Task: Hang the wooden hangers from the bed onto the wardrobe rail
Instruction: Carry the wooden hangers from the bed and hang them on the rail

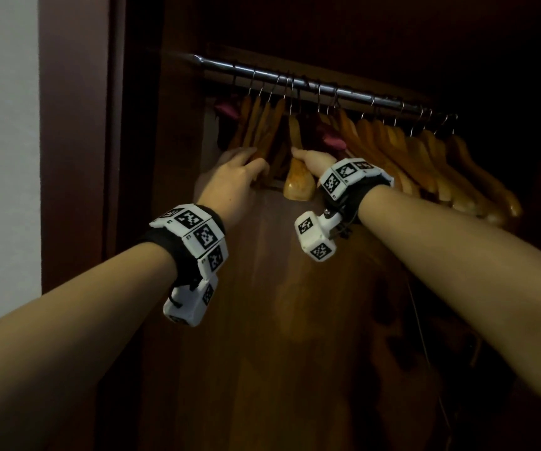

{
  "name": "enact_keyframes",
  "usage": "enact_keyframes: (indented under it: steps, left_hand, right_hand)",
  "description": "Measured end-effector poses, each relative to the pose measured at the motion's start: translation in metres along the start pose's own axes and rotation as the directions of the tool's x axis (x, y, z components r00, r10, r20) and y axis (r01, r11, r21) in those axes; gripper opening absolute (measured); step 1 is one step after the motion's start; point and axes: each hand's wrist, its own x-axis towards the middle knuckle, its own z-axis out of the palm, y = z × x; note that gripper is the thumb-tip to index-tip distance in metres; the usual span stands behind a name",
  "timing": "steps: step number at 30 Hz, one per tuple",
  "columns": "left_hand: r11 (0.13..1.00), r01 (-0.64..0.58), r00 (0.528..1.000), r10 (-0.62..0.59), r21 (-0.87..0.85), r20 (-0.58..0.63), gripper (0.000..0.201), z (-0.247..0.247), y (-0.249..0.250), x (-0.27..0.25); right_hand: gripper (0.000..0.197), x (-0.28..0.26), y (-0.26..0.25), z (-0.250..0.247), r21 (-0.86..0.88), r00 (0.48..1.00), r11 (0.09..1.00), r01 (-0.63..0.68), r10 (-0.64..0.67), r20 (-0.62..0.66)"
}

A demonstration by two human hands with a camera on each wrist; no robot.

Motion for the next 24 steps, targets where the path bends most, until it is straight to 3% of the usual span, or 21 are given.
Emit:
enact_keyframes:
  steps: [6, 12, 16, 18, 21, 24]
  left_hand:
    - [0.998, 0.033, 0.999, -0.031, 0.047, -0.038, 0.034, 0.012, 0.016, -0.010]
    - [0.998, 0.062, 0.998, -0.062, 0.000, 0.008, 0.040, 0.018, 0.026, -0.014]
    - [0.983, 0.154, 0.987, -0.157, -0.096, -0.024, 0.043, 0.018, 0.047, -0.028]
    - [0.954, 0.225, 0.971, -0.237, -0.199, -0.036, 0.051, 0.018, 0.071, -0.038]
    - [0.837, 0.379, 0.912, -0.409, -0.394, 0.009, 0.057, 0.018, 0.121, -0.056]
    - [0.753, 0.386, 0.888, -0.460, -0.533, -0.008, 0.040, 0.015, 0.190, -0.073]
  right_hand:
    - [0.079, -0.029, 0.028, 0.005, 0.232, 0.999, 0.972, -0.036, 0.034, 0.009]
    - [0.029, -0.098, 0.052, -0.024, 0.345, 0.985, 0.926, -0.154, 0.117, 0.126]
    - [0.025, -0.148, 0.064, -0.051, 0.313, 0.974, 0.931, -0.185, 0.132, 0.183]
    - [0.025, -0.175, 0.069, -0.068, 0.299, 0.973, 0.936, -0.185, 0.131, 0.191]
    - [0.024, -0.215, 0.080, -0.103, 0.267, 0.972, 0.945, -0.188, 0.139, 0.191]
    - [0.025, -0.259, 0.089, -0.150, 0.255, 0.977, 0.947, -0.194, 0.163, 0.137]
